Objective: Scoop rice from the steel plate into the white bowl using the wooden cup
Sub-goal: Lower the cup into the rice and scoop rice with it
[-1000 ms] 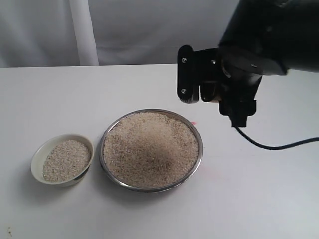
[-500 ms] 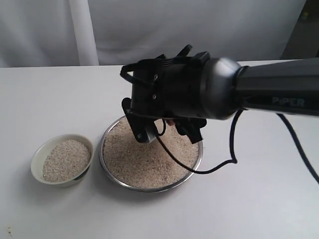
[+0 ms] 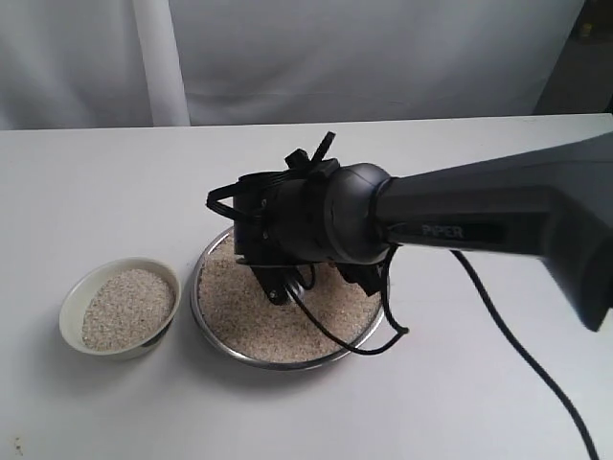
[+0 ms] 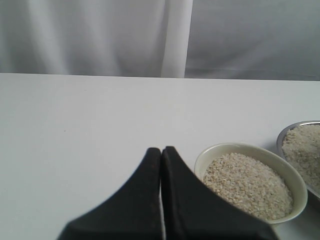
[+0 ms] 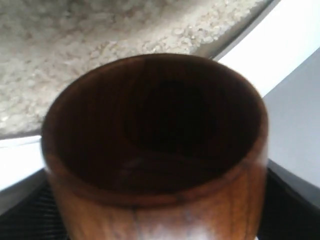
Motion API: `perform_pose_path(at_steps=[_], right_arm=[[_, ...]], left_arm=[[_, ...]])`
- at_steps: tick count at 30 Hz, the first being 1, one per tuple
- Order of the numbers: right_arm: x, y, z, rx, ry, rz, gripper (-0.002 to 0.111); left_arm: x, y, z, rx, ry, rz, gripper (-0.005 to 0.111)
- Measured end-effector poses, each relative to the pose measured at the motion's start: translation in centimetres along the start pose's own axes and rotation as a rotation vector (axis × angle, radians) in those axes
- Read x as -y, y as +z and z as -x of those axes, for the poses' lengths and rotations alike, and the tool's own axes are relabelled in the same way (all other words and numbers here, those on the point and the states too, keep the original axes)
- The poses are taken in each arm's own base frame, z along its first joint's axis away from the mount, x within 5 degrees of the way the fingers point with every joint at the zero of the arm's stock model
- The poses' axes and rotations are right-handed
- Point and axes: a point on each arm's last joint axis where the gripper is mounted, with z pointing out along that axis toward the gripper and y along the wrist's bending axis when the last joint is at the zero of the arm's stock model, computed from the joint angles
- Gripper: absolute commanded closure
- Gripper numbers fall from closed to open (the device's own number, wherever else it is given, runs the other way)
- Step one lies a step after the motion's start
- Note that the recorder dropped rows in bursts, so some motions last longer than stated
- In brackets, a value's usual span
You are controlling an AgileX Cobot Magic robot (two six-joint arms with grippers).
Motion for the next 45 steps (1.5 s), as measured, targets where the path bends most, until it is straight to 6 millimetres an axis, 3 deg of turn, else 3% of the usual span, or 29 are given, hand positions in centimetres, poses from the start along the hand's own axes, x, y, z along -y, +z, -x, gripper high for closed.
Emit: perform_pose_path(at_steps=[6,25,45], right_arm=[[0.8,1.3,2.2,-0.034,-0.003,-0.002,0.101],[0.1,2.1,3.4,-0.059,-0.042,0.014,0.101],[0.6,-1.3,6.1,0.098,0.039,0.042,0.101]], left_arm=[[0.0,0.0,0.0,0.000,0.000,0.000,0.107],[0.0,0.0,0.0,0.000,0.000,0.000,0.107],[0.0,0.0,0.0,0.000,0.000,0.000,0.107]])
